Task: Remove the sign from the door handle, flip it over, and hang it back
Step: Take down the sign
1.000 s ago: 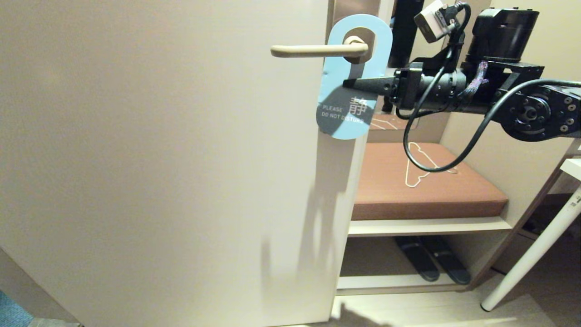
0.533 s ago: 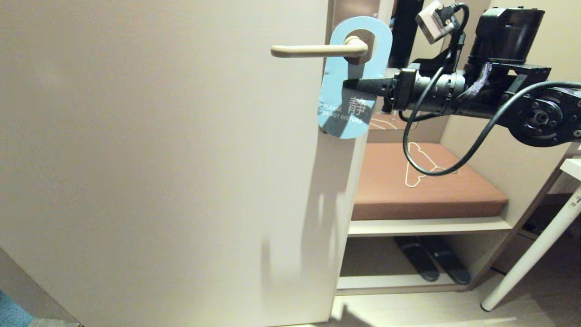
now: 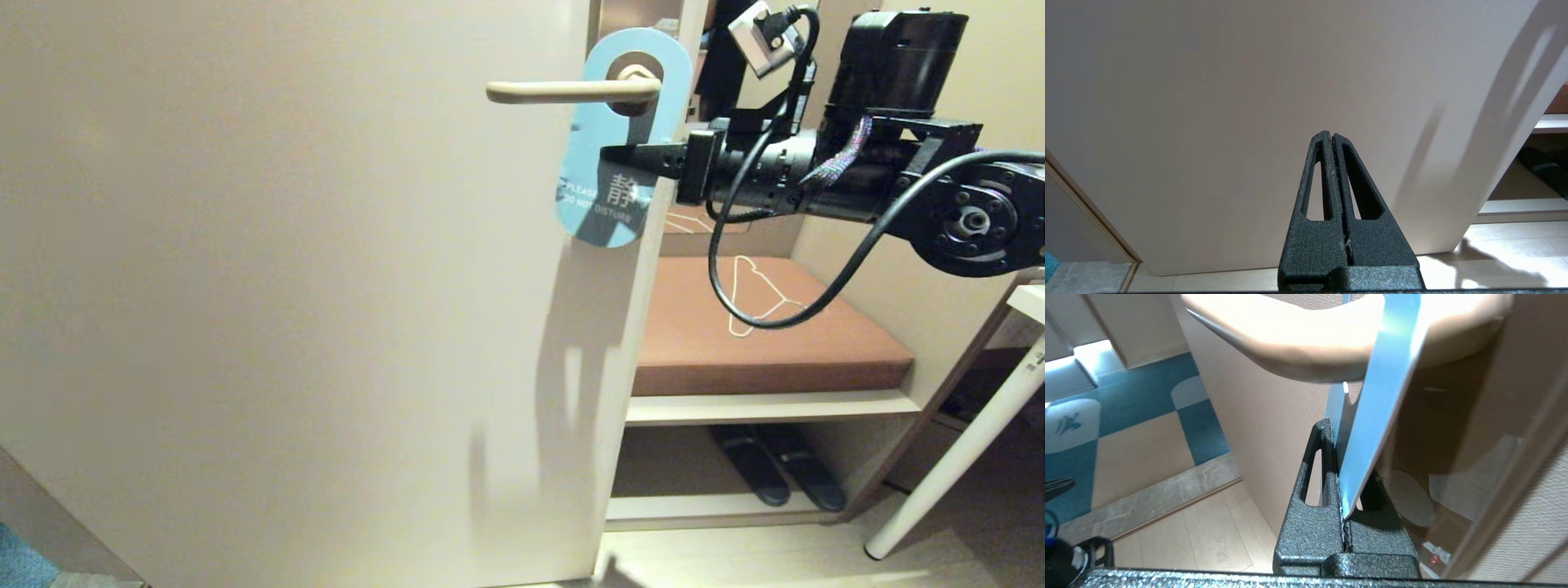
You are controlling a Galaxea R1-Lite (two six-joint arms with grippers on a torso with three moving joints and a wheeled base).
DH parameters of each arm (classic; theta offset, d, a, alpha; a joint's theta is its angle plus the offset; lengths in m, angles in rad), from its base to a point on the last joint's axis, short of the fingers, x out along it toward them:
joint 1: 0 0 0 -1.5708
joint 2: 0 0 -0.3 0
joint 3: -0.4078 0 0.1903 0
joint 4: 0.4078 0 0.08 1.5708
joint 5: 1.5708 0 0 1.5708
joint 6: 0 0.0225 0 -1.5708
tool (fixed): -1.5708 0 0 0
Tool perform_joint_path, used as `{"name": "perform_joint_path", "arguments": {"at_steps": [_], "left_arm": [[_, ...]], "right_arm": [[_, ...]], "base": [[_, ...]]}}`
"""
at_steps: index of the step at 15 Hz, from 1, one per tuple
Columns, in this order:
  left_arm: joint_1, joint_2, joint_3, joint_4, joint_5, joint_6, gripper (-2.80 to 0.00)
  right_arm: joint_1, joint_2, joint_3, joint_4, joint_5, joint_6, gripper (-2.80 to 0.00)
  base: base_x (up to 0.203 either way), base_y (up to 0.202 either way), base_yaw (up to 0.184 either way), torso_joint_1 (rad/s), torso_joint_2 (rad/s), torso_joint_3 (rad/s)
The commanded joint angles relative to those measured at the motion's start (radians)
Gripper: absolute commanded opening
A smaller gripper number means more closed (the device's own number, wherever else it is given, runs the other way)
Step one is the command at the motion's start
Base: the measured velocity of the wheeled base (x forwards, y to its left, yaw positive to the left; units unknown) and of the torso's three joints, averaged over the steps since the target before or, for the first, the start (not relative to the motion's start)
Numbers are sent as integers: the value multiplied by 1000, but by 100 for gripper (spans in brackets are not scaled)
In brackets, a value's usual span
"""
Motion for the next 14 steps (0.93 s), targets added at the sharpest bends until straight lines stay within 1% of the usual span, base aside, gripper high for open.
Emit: {"name": "perform_joint_path", "arguments": {"at_steps": [1,3,5,6,9,12,14], "left_arm": [[0,1,0,0,1,-1,-280],[0,1,0,0,1,0,-280],[0,1,0,0,1,-1,-280],[0,1,0,0,0,-1,-280],[0,1,0,0,1,0,-280],[0,1,0,0,1,-1,-280],[0,1,0,0,1,0,-280]], "right_arm": [[13,-6,6,-1,-17,1,-280],[21,-14,9,14,-65,1,-280],[26,-25,15,26,-93,1,-280],[25,-33,19,38,-101,-5,-280],[25,-60,58,60,-109,-61,-280],[25,-85,77,62,-110,-64,-280],[25,-92,76,62,-130,-64,-280]], "base": [[0,0,0,0,0,0],[0,0,0,0,0,0],[0,0,0,0,0,0],[0,0,0,0,0,0],[0,0,0,0,0,0],[0,0,0,0,0,0],[0,0,0,0,0,0]]}}
